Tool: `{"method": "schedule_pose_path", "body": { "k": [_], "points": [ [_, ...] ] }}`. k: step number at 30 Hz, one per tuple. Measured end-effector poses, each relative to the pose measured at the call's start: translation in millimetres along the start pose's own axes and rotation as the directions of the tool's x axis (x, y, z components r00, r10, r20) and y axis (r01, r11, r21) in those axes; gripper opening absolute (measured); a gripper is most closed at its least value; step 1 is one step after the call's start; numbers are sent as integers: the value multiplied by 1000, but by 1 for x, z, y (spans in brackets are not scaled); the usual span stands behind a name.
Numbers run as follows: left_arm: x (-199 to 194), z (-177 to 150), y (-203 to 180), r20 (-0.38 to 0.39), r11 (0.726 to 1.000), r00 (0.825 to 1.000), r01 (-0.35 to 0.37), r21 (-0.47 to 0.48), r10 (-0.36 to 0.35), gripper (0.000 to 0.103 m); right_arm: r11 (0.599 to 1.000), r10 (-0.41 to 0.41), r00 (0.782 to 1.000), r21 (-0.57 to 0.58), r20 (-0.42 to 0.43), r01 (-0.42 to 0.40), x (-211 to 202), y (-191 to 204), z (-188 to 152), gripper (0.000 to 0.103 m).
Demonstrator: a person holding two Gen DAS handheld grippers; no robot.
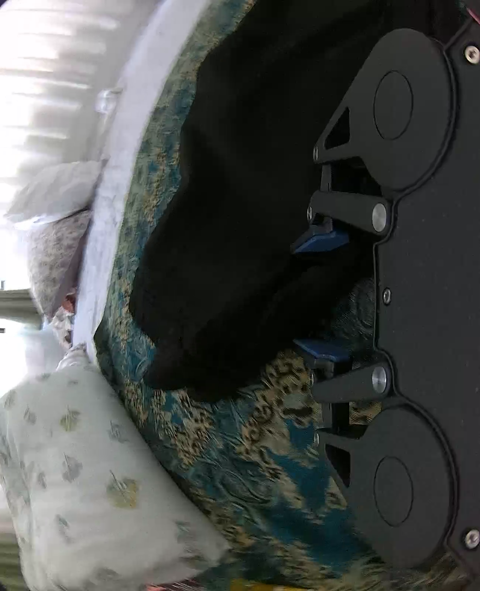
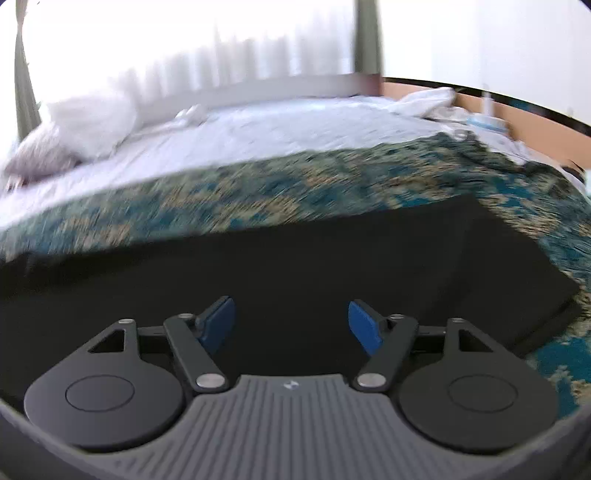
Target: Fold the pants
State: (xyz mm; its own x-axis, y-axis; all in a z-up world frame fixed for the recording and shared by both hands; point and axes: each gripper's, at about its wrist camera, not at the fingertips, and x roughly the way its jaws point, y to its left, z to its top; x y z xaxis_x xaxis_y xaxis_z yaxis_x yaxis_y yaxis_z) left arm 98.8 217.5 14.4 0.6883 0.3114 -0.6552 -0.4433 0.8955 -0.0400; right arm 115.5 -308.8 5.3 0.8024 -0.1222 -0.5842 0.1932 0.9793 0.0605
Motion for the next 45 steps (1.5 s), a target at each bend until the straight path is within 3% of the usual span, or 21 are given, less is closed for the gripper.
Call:
{"method": "schedule_pose_path", "body": {
  "k": [3, 7, 10, 13, 15, 20, 22, 25, 27, 29, 31, 33, 37, 38, 40, 43, 45],
  "points": [
    [-7, -8, 6, 15, 1000, 1000, 0, 15, 0, 54, 1000, -2, 998, 27, -58, 4, 2, 9, -3, 81],
    [-14, -9, 7, 26, 1000, 1000, 2, -12, -2, 53, 972, 189, 981, 146, -41, -181, -5, 31, 17, 81],
    [-24, -10, 5, 43, 999, 998, 36, -17, -35, 54, 930, 338, 940, 170, -39, -327, 2, 70, 42, 81],
    [-27, -20, -1, 73, 997, 997, 33, 69, -39, 57, 877, 459, 887, 190, -61, -441, 20, 124, 66, 81],
    [-27, -30, -2, 107, 995, 994, 28, 97, -38, 60, 866, 490, 867, 164, -89, -473, 36, 162, 81, 81],
    [-21, -31, 18, 91, 993, 989, 118, -10, -116, 64, 875, 483, 852, 81, -203, -477, 81, 259, 96, 81],
    [-20, -34, 21, 104, 991, 986, 130, -21, -128, 65, 889, 447, 855, 24, -265, -457, 100, 295, 95, 87],
    [-19, -37, 20, 118, 992, 985, 127, -17, -124, 66, 923, 321, 891, -105, -321, -370, 117, 338, 86, 92],
    [-19, -38, 20, 124, 992, 984, 128, -18, -124, 66, 928, 283, 896, -139, -342, -346, 119, 351, 81, 76],
    [-20, -39, 21, 128, 990, 983, 137, -27, -132, 66, 916, 272, 903, -196, -333, -349, 108, 361, 79, 32],
    [-19, -40, 23, 131, 989, 981, 146, -36, -140, 67, 907, 283, 896, -207, -342, -366, 98, 364, 80, 19],
    [-20, -40, 22, 132, 989, 981, 145, -36, -139, 67, 912, 305, 897, -172, -322, -372, 90, 358, 84, 16],
    [-20, -40, 22, 133, 988, 980, 151, -34, -145, 70, 925, 366, 910, -33, -196, -379, 83, 333, 104, 17],
    [-19, -40, 23, 132, 987, 980, 156, -33, -150, 70, 924, 376, 911, -3, -172, -382, 83, 328, 107, 12],
    [-19, -40, 22, 132, 988, 980, 154, -31, -148, 71, 929, 369, 922, 41, -118, -367, 87, 319, 111, 11],
    [-19, -40, 21, 133, 988, 980, 151, -31, -146, 71, 942, 329, 936, 105, -124, -318, 109, 310, 112, 9],
    [-19, -40, 21, 133, 988, 980, 152, -30, -146, 71, 959, 279, 953, 85, -117, -270, 115, 307, 110, 15]
  ]
}}
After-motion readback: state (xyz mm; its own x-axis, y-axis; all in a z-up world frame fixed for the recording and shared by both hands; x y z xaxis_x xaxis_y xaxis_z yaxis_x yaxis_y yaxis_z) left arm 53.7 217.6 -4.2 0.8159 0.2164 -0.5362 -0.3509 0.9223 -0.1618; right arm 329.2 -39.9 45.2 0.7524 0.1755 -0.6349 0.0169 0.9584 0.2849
